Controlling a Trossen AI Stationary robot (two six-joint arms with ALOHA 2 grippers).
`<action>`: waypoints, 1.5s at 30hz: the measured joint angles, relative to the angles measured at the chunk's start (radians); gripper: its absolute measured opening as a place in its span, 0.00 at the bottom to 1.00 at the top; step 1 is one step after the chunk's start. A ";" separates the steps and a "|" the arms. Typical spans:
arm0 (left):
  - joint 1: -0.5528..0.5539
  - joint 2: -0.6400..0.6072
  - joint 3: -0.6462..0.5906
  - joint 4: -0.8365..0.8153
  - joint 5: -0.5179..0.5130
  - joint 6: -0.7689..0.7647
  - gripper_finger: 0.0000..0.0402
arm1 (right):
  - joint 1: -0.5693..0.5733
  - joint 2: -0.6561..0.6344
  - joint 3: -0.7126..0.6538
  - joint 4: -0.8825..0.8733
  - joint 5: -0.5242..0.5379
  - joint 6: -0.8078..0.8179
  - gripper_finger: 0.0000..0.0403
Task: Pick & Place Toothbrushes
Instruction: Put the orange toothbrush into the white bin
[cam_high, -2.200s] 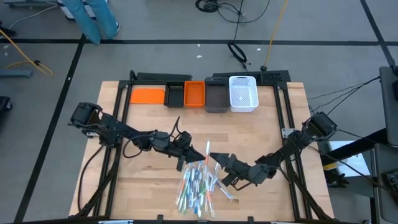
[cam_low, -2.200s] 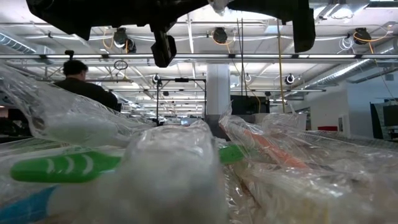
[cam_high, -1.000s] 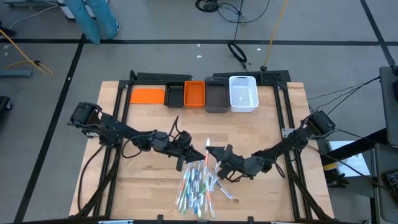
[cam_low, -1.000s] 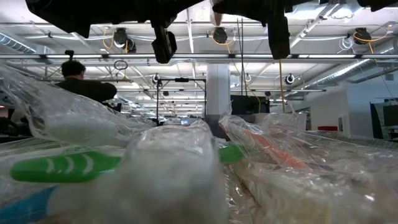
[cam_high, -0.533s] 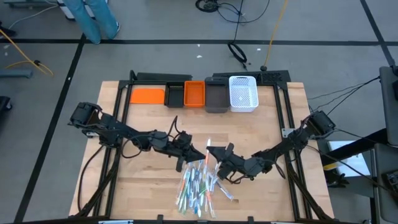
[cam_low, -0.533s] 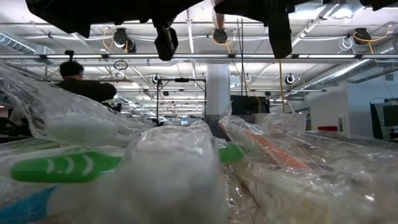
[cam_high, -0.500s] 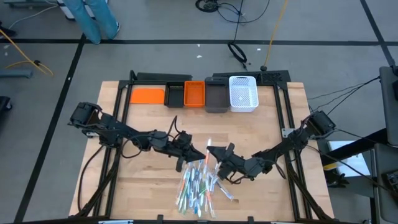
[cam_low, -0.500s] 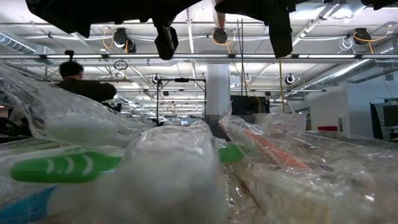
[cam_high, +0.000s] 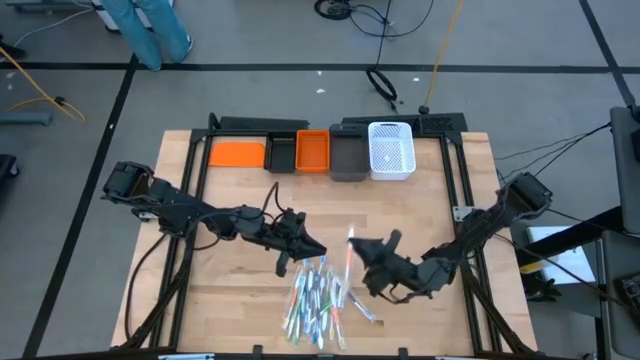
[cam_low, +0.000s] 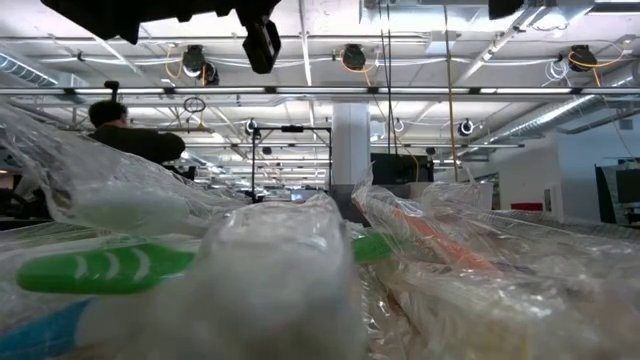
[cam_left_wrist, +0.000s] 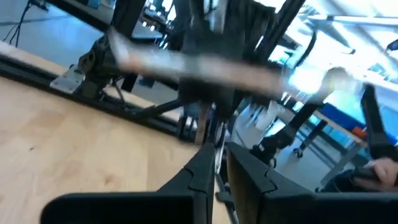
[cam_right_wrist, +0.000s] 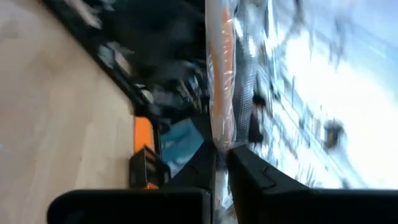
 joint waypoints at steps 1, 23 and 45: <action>0.000 0.000 0.000 -0.004 0.000 0.000 0.10 | 0.000 -0.016 0.000 -0.021 0.015 0.034 0.04; -0.007 -0.002 0.000 -0.012 -0.028 0.004 0.10 | -0.340 -0.437 0.000 -0.940 -0.780 1.186 0.04; -0.011 -0.001 0.000 -0.042 -0.029 0.010 0.10 | -0.925 -0.469 -0.001 -1.072 -1.072 1.303 0.04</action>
